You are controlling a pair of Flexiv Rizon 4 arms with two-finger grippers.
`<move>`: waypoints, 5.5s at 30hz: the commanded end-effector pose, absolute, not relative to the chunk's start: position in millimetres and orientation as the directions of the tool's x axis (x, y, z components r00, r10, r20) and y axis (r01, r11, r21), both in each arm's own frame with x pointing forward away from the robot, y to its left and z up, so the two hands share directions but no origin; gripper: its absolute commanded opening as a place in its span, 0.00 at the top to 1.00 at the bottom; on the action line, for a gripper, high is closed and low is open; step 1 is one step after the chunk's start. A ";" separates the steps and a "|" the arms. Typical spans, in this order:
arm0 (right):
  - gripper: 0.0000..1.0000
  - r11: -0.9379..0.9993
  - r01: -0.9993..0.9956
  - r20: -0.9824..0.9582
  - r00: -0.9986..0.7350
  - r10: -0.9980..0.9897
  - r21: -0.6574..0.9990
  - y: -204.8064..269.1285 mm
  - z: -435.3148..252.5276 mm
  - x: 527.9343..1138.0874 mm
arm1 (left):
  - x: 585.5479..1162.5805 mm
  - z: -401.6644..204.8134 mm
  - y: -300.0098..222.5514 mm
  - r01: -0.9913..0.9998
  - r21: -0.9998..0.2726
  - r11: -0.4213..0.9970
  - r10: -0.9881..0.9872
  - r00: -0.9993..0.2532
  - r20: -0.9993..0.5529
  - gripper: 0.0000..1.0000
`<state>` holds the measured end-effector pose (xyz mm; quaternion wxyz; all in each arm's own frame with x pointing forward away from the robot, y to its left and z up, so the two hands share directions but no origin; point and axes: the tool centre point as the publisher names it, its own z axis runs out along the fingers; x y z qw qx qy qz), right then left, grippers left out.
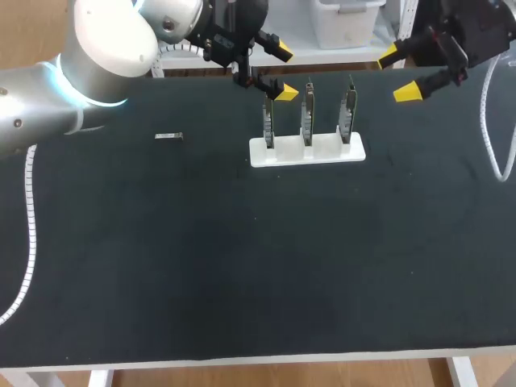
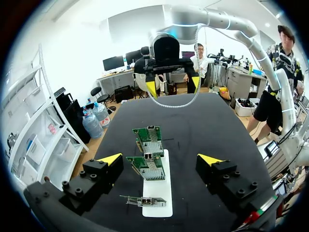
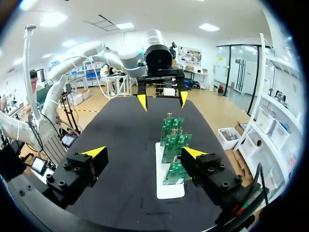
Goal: Pick up the optical module with the left hand, and insert it into the network port with the right hand.
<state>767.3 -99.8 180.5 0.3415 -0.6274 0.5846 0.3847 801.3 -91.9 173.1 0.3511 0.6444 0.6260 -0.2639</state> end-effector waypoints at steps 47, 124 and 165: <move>0.00 -0.068 -0.998 -0.882 0.015 -0.472 0.019 -101.4 180.4 762.6 | 800.8 173.8 -92.3 0.992 0.121 0.032 0.625 0.074 -0.777 0.00; 0.00 -0.118 -0.993 -0.868 0.044 -0.495 0.017 -105.9 179.5 787.2 | 791.0 168.6 -13.1 0.990 0.138 0.031 0.711 0.076 -0.699 0.00; 0.00 -0.118 -0.993 -0.868 0.044 -0.495 0.017 -105.9 179.5 787.2 | 783.1 161.4 64.7 0.996 0.094 -0.001 0.825 0.054 -0.563 0.00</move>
